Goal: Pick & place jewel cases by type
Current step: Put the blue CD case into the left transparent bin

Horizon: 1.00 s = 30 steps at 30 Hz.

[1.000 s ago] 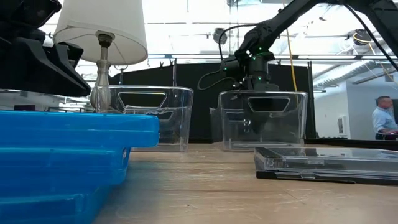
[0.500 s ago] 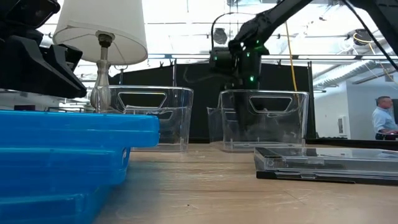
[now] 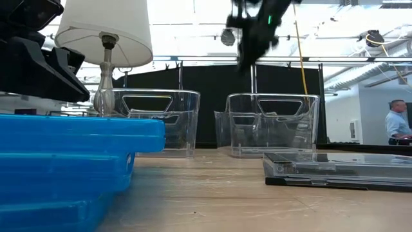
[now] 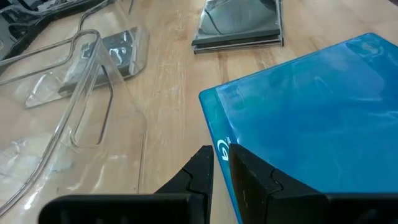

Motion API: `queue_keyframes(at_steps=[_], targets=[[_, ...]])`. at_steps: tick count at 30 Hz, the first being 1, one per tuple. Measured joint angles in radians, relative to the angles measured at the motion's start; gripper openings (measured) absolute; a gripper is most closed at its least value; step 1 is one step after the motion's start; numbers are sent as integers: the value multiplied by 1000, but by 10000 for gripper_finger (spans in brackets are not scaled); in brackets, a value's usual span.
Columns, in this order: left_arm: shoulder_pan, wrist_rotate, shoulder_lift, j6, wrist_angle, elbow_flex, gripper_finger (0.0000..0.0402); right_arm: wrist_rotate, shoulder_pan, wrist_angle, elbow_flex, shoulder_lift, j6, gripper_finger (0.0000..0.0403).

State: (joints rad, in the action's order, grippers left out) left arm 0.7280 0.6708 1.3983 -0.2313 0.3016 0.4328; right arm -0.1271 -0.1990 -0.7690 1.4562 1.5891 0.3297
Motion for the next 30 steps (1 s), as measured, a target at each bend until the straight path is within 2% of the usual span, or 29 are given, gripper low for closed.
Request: queue_keyframes(at_steps=[2, 7, 10, 14, 17, 20, 25, 30], targets=[[0, 1, 0, -8, 0, 0, 60, -3, 91, 40, 2, -36, -34, 13], [0, 3, 0, -15, 16, 1, 60, -7, 334, 159, 1, -57, -182, 14], [3, 9, 0, -17, -6, 33, 60, -26, 476, 315, -45, -39, -217, 6], [38, 13, 0, -12, -189, 148, 60, -99, 627, 550, -149, 4, -252, 2], [83, 57, 1, -55, -354, 251, 60, -107, 698, 732, -234, 47, -286, 3], [138, 106, 1, -85, -447, 313, 60, -107, 743, 880, -313, 97, -348, 1], [215, 129, 0, -165, -486, 335, 60, -107, 770, 1009, -408, 159, -440, 1], [273, 93, 17, -386, -572, 335, 60, -101, 792, 1140, -463, 224, -440, 1]])
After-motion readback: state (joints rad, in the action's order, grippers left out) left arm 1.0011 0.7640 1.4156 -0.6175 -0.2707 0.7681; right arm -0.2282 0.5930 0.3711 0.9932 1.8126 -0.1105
